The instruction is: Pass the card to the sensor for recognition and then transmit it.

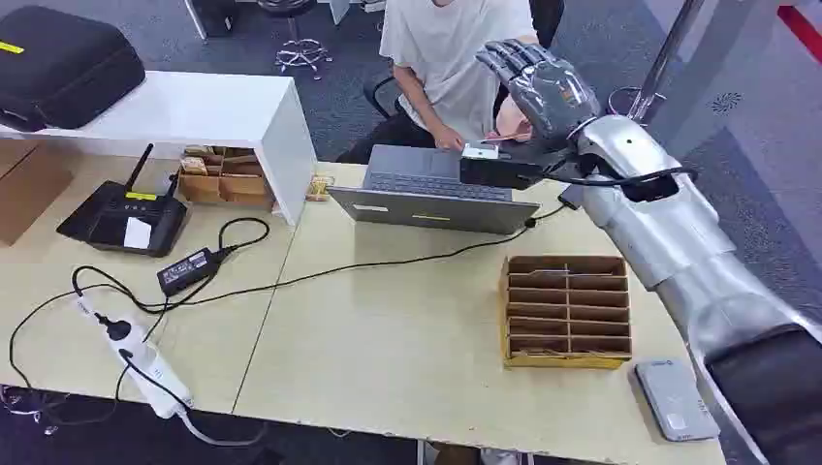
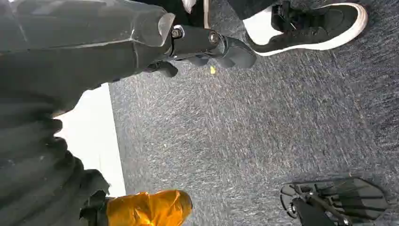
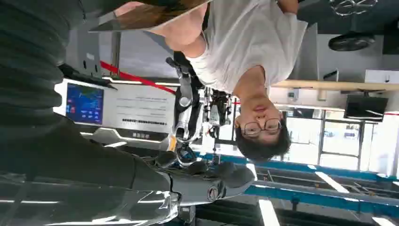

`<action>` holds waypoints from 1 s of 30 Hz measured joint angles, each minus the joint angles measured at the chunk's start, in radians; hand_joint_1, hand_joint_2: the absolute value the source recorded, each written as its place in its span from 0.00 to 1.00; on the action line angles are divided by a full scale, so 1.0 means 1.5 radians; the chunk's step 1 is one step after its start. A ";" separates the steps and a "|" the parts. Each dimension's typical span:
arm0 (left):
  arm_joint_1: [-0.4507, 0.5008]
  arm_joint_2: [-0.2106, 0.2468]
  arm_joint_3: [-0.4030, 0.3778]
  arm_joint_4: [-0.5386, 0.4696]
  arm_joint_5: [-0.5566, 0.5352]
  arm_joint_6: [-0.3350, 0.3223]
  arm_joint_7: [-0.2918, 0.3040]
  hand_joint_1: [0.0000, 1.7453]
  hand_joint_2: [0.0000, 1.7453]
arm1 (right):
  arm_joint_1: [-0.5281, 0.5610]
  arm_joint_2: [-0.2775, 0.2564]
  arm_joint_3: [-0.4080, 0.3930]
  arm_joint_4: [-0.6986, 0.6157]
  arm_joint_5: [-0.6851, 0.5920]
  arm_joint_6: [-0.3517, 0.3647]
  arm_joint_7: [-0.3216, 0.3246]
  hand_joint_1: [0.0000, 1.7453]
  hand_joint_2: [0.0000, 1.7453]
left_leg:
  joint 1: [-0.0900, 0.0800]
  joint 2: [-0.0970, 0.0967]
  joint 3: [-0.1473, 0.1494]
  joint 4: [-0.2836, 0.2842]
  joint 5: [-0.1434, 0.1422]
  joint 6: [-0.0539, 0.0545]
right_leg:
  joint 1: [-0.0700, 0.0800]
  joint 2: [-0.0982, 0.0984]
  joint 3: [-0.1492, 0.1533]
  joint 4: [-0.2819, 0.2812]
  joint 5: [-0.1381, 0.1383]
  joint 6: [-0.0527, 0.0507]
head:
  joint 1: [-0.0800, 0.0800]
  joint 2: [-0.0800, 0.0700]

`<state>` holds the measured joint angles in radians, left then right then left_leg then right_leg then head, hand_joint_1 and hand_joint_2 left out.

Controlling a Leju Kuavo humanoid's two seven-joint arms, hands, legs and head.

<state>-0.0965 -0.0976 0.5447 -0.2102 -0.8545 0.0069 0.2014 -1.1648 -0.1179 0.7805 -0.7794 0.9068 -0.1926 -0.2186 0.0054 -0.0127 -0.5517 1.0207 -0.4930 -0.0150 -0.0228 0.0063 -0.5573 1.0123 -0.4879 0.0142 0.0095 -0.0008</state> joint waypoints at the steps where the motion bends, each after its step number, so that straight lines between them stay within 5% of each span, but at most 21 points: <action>1: 0.000 0.000 0.000 0.000 0.000 0.000 0.000 0.00 1.00 | 0.000 0.000 0.000 0.001 -0.003 -0.001 -0.001 0.00 1.00 | 0.000 0.000 0.000 0.000 0.000 0.000 | 0.000 0.000 0.000 0.000 0.000 0.000 | 0.000 0.000; 2: 0.000 0.000 0.000 0.000 -0.001 0.000 0.000 0.00 1.00 | 0.000 0.001 0.000 0.001 -0.006 -0.001 -0.001 0.00 1.00 | 0.000 0.000 0.000 0.000 0.000 0.000 | 0.000 0.000 0.000 0.000 0.000 0.000 | 0.000 0.000; 3: 0.000 0.000 0.000 0.000 -0.001 0.000 0.000 0.00 1.00 | 0.000 0.001 0.000 0.001 -0.011 -0.001 -0.001 1.00 1.00 | 0.000 0.000 0.000 0.000 0.000 0.000 | 0.000 0.000 0.000 0.000 0.000 0.000 | 0.000 0.000; 7: 0.000 0.000 0.000 0.000 -0.008 0.002 -0.003 0.00 1.00 | 0.000 0.002 0.000 0.001 -0.023 -0.002 -0.004 1.00 1.00 | 0.000 0.000 0.000 0.000 0.000 0.000 | 0.000 0.000 0.000 0.000 0.000 0.000 | 0.000 0.000; 11: -0.004 0.000 -0.004 0.000 -0.039 0.028 -0.068 0.00 1.00 | 0.002 0.001 -0.002 0.000 -0.036 -0.008 -0.009 1.00 1.00 | 0.000 0.000 0.000 0.001 0.000 0.000 | 0.000 0.000 -0.001 0.000 0.000 0.000 | 0.000 0.000; 15: -0.024 -0.003 -0.015 0.000 -0.043 0.009 -0.100 0.00 1.00 | 0.005 0.001 -0.006 -0.002 -0.046 -0.009 -0.017 1.00 1.00 | 0.000 0.000 -0.001 0.001 0.000 0.000 | 0.000 0.000 -0.001 0.000 0.001 0.000 | 0.000 0.000; 16: -0.027 -0.004 -0.016 0.000 -0.042 0.008 -0.102 0.00 0.00 | 0.005 0.001 -0.006 -0.002 -0.046 -0.009 -0.017 1.00 1.00 | 0.000 0.000 -0.001 0.001 0.000 0.000 | 0.000 0.000 -0.001 0.000 0.001 0.000 | 0.000 0.000; 17: -0.028 -0.005 -0.016 0.000 -0.038 0.006 -0.106 0.00 0.00 | 0.005 0.001 -0.006 -0.002 -0.046 -0.009 -0.017 1.00 1.00 | 0.000 0.001 -0.001 0.001 0.000 0.000 | 0.000 0.001 -0.001 0.000 0.001 0.000 | 0.000 0.000; 18: -0.028 -0.006 -0.016 0.000 -0.035 0.007 -0.112 0.00 1.00 | 0.005 0.001 -0.006 -0.002 -0.046 -0.009 -0.017 1.00 1.00 | 0.000 0.001 -0.001 0.001 0.000 0.000 | 0.000 0.001 -0.001 0.000 0.001 0.000 | 0.000 0.000; 30: -0.029 -0.009 -0.016 0.000 -0.025 0.016 -0.130 0.00 1.00 | 0.010 0.001 -0.007 -0.004 -0.047 -0.006 -0.015 1.00 1.00 | 0.000 0.000 -0.001 0.001 0.000 0.000 | 0.000 0.000 -0.001 0.000 0.001 0.000 | 0.000 0.000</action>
<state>-0.1407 -0.1110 0.5211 -0.2102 -0.8915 0.0309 0.0065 -1.1491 -0.1160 0.7702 -0.7851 0.8370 -0.2014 -0.2415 0.0054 -0.0120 -0.5532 1.0226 -0.4928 -0.0149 -0.0228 0.0070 -0.5592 1.0129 -0.4870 0.0136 0.0092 -0.0008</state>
